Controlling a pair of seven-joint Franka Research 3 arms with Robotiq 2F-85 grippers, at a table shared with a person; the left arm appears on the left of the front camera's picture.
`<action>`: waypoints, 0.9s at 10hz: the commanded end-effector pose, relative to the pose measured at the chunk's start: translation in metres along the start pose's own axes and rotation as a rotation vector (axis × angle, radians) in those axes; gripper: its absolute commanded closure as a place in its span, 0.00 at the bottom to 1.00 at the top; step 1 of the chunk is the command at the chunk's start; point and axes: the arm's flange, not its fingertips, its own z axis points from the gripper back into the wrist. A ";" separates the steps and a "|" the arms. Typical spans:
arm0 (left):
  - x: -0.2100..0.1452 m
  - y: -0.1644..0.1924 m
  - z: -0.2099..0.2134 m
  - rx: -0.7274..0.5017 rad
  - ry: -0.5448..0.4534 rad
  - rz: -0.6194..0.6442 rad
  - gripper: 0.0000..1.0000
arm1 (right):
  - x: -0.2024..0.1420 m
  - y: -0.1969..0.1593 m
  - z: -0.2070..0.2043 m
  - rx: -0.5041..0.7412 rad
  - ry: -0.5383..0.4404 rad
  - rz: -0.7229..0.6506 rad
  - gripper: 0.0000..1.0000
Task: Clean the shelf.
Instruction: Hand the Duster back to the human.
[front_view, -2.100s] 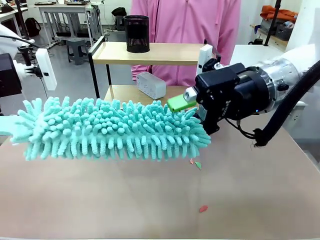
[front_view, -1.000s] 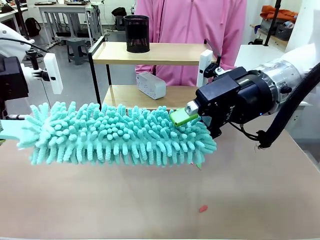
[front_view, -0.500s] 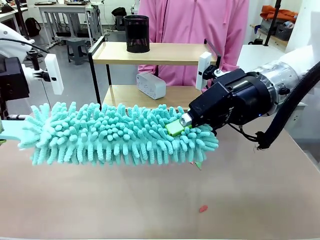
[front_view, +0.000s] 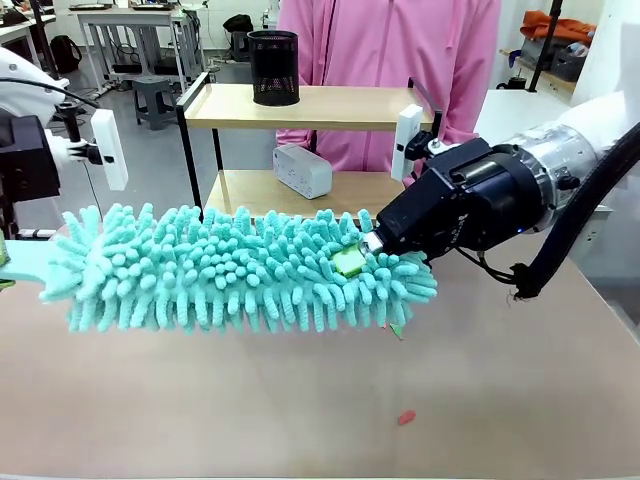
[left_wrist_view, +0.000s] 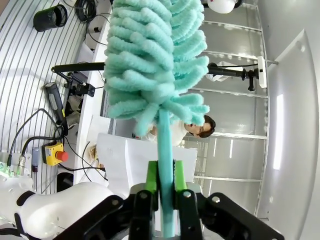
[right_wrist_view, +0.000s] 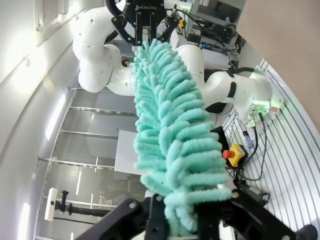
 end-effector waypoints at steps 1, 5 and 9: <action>0.001 -0.006 0.006 -0.015 -0.016 -0.010 0.32 | 0.005 0.000 0.002 0.001 0.019 0.021 1.00; -0.003 -0.008 0.021 0.004 -0.144 -0.030 0.00 | 0.003 0.000 0.006 -0.005 0.014 0.021 1.00; -0.033 0.024 0.083 0.025 -0.497 0.079 0.00 | -0.005 0.008 0.040 -0.003 -0.078 0.042 1.00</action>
